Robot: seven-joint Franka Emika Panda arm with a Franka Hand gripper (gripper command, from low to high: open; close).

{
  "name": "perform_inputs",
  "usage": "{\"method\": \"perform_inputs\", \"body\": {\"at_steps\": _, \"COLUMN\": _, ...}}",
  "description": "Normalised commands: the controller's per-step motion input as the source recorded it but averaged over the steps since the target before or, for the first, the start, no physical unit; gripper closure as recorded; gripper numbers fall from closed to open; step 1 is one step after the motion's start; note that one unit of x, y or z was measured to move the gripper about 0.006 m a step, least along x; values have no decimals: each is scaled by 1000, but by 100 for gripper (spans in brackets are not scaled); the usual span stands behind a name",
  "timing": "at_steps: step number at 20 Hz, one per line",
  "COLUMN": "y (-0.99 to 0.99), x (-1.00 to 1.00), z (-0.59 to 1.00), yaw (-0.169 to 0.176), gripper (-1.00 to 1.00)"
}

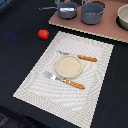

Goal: Place the fish, sausage, and tomato into the frying pan.

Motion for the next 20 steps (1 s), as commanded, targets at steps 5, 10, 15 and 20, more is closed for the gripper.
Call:
{"method": "perform_inputs", "body": {"at_steps": 5, "y": -933, "x": -34, "z": -85, "yaw": 0, "gripper": -100}}
{"method": "perform_inputs", "body": {"at_steps": 10, "y": -527, "x": -170, "z": -414, "yaw": 6, "gripper": -100}}
{"method": "perform_inputs", "body": {"at_steps": 15, "y": -186, "x": -300, "z": -527, "yaw": 20, "gripper": -100}}
{"method": "perform_inputs", "body": {"at_steps": 20, "y": -102, "x": -337, "z": -572, "yaw": 17, "gripper": -100}}
